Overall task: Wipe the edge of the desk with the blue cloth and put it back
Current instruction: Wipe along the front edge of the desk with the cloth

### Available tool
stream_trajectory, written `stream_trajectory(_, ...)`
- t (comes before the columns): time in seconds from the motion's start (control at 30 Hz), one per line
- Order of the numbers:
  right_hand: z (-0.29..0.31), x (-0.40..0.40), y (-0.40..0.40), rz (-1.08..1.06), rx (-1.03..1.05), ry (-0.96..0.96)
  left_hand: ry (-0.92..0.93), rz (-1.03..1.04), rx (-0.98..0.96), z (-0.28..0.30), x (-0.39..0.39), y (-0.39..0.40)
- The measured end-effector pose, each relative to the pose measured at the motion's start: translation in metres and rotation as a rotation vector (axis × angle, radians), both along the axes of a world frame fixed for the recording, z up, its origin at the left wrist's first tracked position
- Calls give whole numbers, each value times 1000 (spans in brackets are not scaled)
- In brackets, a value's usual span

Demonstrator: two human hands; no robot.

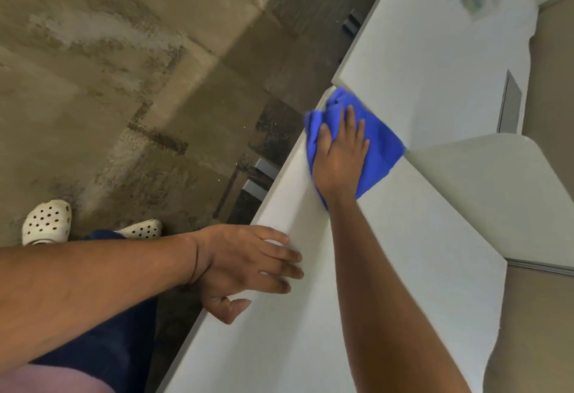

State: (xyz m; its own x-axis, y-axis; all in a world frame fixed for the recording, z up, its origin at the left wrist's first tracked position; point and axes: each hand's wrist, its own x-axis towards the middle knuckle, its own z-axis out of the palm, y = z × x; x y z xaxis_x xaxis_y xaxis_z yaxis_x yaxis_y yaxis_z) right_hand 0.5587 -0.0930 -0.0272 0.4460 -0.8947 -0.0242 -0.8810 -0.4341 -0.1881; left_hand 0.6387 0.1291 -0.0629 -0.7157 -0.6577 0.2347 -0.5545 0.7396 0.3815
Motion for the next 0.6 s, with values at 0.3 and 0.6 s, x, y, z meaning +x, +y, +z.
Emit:
stream_trajectory(0.3, -5, -28, 39, 178, 1, 23, 3, -15, -20, -6, 0, -1)
stream_trajectory(0.6, -8, 16, -35, 179, 17, -36, 118, 20, -33, -7, -5, 0)
